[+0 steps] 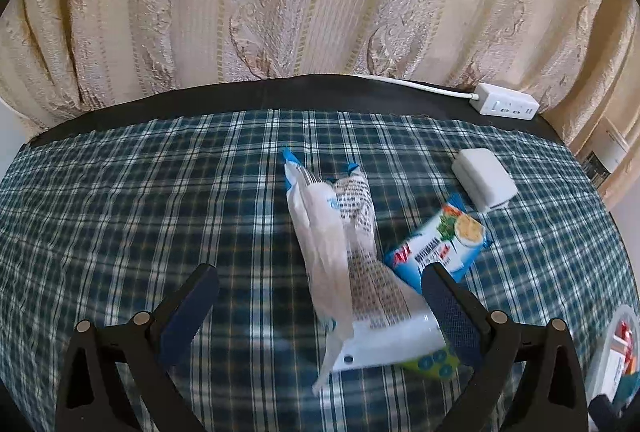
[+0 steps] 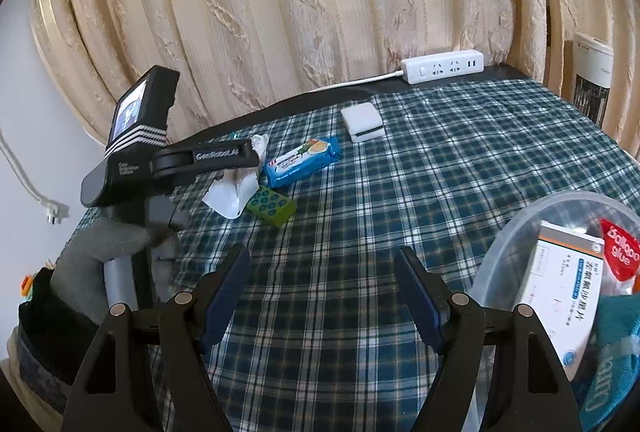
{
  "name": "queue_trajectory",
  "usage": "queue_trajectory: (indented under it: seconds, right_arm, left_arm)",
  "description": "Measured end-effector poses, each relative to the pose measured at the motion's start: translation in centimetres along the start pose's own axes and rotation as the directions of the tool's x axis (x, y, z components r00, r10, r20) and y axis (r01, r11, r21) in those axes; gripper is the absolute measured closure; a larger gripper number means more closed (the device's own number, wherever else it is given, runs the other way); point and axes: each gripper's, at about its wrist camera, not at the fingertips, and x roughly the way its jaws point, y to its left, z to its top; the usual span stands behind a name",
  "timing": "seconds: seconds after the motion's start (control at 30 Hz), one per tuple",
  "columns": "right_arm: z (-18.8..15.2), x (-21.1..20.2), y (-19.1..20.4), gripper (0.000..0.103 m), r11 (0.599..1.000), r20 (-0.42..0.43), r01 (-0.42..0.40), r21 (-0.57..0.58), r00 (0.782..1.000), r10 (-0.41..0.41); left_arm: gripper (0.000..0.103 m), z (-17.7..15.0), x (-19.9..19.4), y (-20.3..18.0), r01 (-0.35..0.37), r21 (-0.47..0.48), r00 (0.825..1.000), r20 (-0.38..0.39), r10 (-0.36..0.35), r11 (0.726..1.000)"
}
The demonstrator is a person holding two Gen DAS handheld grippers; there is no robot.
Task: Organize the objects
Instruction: 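Grasp the white wipe pack with the left tool while the right grasps the green dotted card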
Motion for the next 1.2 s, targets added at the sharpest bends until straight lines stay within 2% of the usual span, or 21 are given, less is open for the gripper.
queue_trajectory:
  seconds: [0.07, 0.13, 0.2, 0.33, 0.43, 0.67, 0.9, 1.2]
  right_arm:
    - [0.2, 0.3, 0.1, 0.027, 1.000, -0.007, 0.002, -0.003, 1.000, -0.002]
    - [0.2, 0.5, 0.1, 0.027, 1.000, -0.011, 0.005, -0.006, 1.000, -0.006]
    - [0.3, 0.8, 0.2, 0.027, 1.000, -0.018, 0.010, -0.008, 1.000, -0.010]
    - [0.4, 1.4, 0.3, 0.027, 1.000, -0.043, 0.008, -0.004, 0.999, -0.008]
    - [0.4, 1.9, 0.7, 0.027, 1.000, -0.057, 0.009, -0.010, 0.998, -0.009]
    - [1.1, 3.3, 1.9, 0.027, 0.999, -0.095, 0.017, -0.038, 0.995, -0.020]
    - [2.4, 6.0, 3.7, 0.027, 0.998, -0.131, 0.022, -0.064, 0.991, -0.030]
    - [3.6, 10.2, 5.6, 0.027, 0.991, -0.166, 0.036, -0.126, 0.985, -0.056]
  left_arm:
    - [0.000, 0.2, 0.4, 0.0, -0.005, 0.003, 1.000, 0.005, 0.005, 1.000]
    - [0.007, 0.3, 0.7, 0.0, -0.003, 0.009, 1.000, 0.011, 0.003, 1.000]
    - [0.024, 0.4, 1.1, 0.2, 0.017, 0.011, 1.000, -0.003, -0.017, 1.000]
    - [0.039, 0.3, 1.7, 0.7, 0.057, 0.002, 0.998, -0.021, -0.057, 0.998]
    - [0.054, 0.2, 2.0, 0.9, 0.086, -0.002, 0.996, -0.038, -0.086, 0.996]
    - [0.055, 0.1, 1.6, 1.6, 0.115, -0.012, 0.993, -0.037, -0.115, 0.993]
    - [0.055, 0.5, -0.1, 2.8, 0.097, -0.040, 0.995, 0.006, -0.097, 0.994]
    - [0.055, 1.2, -0.9, 4.6, 0.079, -0.086, 0.997, 0.025, -0.077, 0.993]
